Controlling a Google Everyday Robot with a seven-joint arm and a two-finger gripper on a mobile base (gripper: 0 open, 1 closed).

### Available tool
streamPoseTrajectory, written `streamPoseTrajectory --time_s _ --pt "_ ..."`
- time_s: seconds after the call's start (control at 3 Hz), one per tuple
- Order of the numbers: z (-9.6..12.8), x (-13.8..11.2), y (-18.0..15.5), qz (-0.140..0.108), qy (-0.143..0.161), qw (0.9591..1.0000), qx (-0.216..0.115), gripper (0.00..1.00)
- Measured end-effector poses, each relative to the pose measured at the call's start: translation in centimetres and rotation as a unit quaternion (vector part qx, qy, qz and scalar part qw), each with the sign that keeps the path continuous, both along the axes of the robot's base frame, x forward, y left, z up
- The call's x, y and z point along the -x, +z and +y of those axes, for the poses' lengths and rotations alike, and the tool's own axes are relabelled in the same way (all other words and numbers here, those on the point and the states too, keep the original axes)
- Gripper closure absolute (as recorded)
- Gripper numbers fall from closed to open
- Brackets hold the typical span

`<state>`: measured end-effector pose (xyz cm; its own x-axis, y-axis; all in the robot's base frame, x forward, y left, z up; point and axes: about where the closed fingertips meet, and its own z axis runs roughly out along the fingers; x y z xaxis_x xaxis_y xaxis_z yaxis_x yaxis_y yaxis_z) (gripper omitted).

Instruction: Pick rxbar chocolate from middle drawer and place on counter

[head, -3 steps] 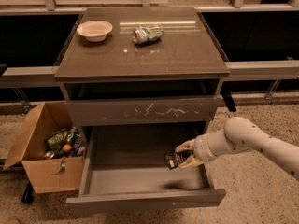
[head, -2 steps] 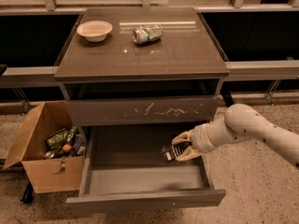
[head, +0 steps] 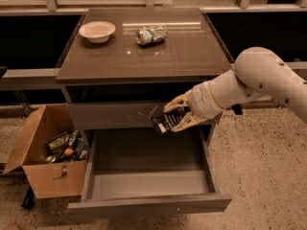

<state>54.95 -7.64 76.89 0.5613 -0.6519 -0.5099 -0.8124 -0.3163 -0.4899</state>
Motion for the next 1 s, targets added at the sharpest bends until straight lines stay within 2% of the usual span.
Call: streamPoseTrajectory --time_s 0.33,0.67,1.0 --pt "0.0 0.0 0.0 0.0 0.0 1.0 0.0 1.0" --pt "0.6 -2.2 3.2 -0.019 -0.004 0.9996 -0.021 1.0" --pt "2.2 -7.9 10.0 -0.043 -0.02 0.9973 -0.056 1.0"
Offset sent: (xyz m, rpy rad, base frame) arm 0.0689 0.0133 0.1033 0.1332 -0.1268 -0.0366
